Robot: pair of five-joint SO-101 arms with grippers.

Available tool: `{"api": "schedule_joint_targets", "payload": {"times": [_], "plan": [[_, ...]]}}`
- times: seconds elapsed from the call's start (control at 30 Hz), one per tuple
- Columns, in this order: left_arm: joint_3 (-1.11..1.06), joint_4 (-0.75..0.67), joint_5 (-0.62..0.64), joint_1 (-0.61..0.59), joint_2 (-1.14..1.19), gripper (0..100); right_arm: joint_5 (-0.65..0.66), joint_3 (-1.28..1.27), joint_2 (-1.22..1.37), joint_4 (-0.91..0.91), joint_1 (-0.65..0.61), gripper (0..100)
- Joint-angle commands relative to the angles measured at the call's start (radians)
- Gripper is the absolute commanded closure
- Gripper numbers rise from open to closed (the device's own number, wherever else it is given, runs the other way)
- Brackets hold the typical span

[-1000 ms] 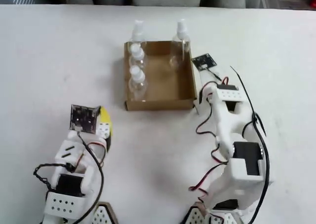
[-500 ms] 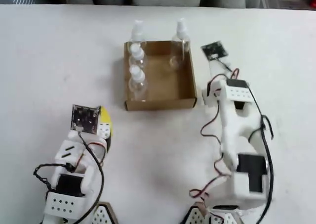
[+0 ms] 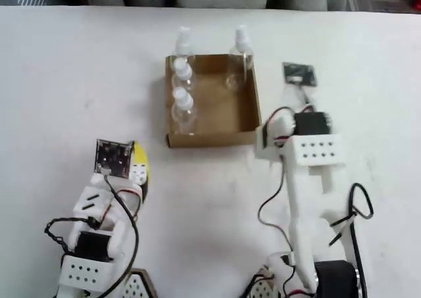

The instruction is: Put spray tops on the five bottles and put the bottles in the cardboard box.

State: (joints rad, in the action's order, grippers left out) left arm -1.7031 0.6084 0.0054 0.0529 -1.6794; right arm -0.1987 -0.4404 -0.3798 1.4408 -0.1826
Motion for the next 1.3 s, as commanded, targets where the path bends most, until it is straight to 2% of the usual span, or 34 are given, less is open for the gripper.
{"api": "schedule_joint_targets", "payload": {"times": [0.0,0.2,0.33,0.47,0.57,0.73,0.87,0.93,1.07,1.17,1.27], "plan": [[0.003,0.002,-0.008,-0.008,-0.013,98,-0.089,0.020,-0.038,0.048,-0.125,98.1],[0.003,0.002,-0.008,-0.008,-0.013,98,-0.091,-0.094,-0.039,-0.068,-0.292,98.1],[0.003,0.002,-0.008,-0.008,-0.013,98,-0.094,-0.261,-0.039,-0.302,-0.374,98.1],[0.003,0.002,-0.008,-0.008,-0.013,98,-0.094,-0.410,-0.038,-0.572,-0.381,98.0],[0.003,0.002,-0.008,-0.008,-0.013,98,-0.087,-0.497,-0.038,-0.707,-0.387,95.4],[0.003,0.002,-0.008,-0.008,-0.013,98,-0.092,-0.523,-0.039,-0.711,-0.398,75.2],[0.003,0.002,-0.005,0.001,-0.018,97,-0.086,-0.506,-0.058,-0.648,-0.383,74.4],[0.003,0.000,-0.005,0.002,-0.018,97,-0.077,-0.489,-0.087,-0.587,-0.349,74.5],[0.005,0.008,0.000,0.035,-0.015,97,0.095,-0.457,-0.208,-0.432,-0.211,74.7],[0.006,0.083,0.000,0.108,-0.018,97,0.216,-0.454,-0.337,-0.337,-0.039,74.8],[0.021,0.110,0.002,0.176,-0.018,97,0.275,-0.459,-0.470,-0.263,0.154,75.0]]}}
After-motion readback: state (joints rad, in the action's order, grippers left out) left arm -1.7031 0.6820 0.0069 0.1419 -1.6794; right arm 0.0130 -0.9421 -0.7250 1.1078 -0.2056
